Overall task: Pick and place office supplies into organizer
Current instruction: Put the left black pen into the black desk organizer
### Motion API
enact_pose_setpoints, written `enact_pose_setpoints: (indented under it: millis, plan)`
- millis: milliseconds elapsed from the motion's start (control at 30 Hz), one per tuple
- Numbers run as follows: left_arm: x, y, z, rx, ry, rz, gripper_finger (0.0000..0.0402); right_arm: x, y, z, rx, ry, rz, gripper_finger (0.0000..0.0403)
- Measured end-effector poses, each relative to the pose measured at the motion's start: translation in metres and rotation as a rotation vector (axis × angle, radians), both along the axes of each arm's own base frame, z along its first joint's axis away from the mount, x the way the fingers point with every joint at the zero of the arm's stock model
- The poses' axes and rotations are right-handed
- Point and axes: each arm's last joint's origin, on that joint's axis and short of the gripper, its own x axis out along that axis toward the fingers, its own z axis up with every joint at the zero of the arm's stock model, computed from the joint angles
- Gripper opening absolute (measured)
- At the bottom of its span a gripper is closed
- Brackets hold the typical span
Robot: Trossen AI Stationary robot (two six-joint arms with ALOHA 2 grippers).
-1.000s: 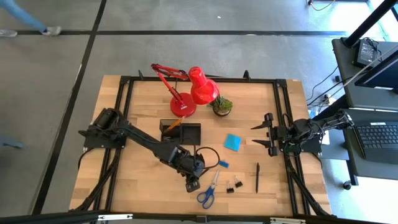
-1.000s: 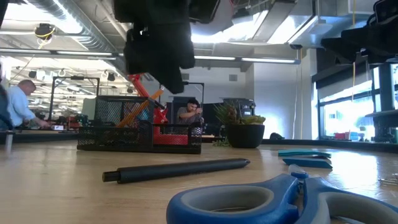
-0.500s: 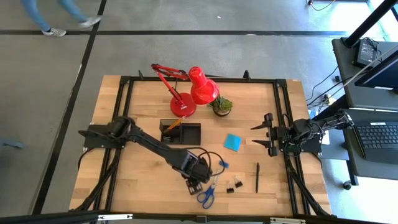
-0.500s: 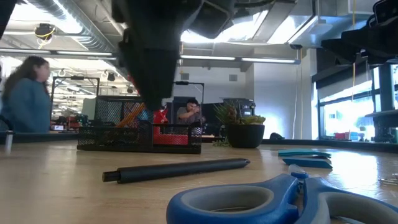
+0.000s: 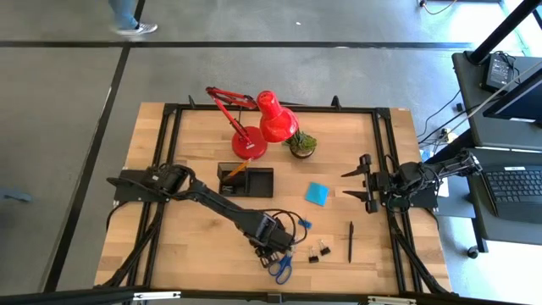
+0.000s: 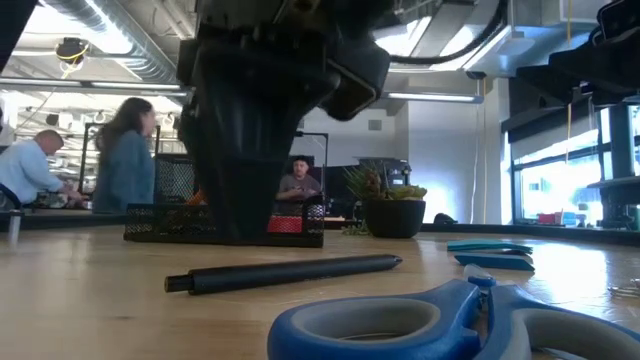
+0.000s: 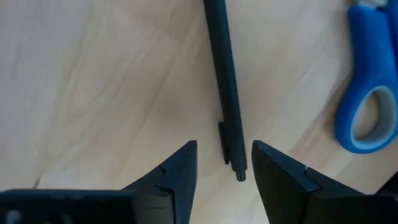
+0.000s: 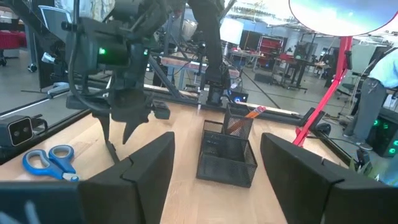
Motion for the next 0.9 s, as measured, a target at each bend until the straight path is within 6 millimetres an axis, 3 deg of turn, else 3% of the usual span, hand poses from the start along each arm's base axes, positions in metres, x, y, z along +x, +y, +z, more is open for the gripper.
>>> enact_pose_setpoints:
  millis: [533,900]
  plan:
    - [0.0,-0.002,-0.001,-0.042,0.021,0.027,0.0136,0.0,0.0,0.0,-0.01,-0.001,-0.001,0.0242]
    - [0.003,-0.005,-0.018,-0.066,0.056,0.031,0.0136,0.0,0.0,0.0,-0.01,0.001,-0.001,0.0242]
